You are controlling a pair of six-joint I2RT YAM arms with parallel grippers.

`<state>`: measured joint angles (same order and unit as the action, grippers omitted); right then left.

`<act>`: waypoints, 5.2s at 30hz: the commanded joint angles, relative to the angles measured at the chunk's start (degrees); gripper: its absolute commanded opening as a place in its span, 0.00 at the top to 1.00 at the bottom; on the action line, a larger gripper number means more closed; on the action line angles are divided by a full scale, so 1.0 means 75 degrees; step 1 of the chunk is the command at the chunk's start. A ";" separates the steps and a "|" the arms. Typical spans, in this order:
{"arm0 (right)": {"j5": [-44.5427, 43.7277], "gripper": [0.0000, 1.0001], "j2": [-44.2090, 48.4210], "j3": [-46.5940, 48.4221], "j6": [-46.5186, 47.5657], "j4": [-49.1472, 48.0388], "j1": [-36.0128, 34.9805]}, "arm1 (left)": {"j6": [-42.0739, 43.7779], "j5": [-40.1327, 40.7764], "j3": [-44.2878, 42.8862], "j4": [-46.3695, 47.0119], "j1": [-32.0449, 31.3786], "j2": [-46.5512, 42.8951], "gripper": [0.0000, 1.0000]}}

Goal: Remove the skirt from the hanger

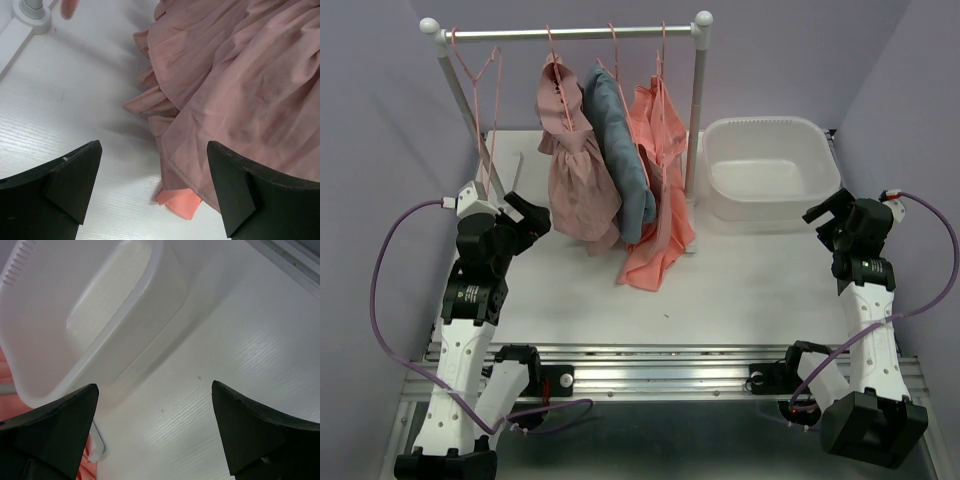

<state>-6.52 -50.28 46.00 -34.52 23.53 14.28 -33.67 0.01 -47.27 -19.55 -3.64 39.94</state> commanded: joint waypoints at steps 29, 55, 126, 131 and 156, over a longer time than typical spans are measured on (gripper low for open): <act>0.0905 0.00 -0.0350 0.0066 0.0173 -0.1204 0.0006 | 0.1874 0.2073 -1.0159 -0.0861 -0.4048 0.6062 0.01; 0.0601 0.00 -0.0737 -0.0098 0.0220 -0.1192 0.0006 | 0.3681 0.2998 -1.1862 0.0708 -0.4859 0.9404 0.06; 0.2031 0.00 -0.0174 -0.0332 0.1544 -0.1273 -0.2575 | 0.2547 0.6011 -0.5456 0.3333 -0.6605 0.5738 1.00; 0.2728 0.00 -0.0363 -0.0858 0.1871 -0.2186 -0.3825 | 0.1819 0.6080 -0.4586 0.3392 -0.6616 0.5491 1.00; 0.3110 0.00 -0.1685 -0.3296 0.2425 -1.0923 -0.7494 | 0.0002 0.7089 -0.5240 0.2209 -0.6581 0.6111 1.00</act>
<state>21.34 -60.97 22.96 -15.25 -37.26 -40.38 -29.30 50.17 -82.43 -2.04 -52.90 85.82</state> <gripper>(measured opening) 0.998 0.091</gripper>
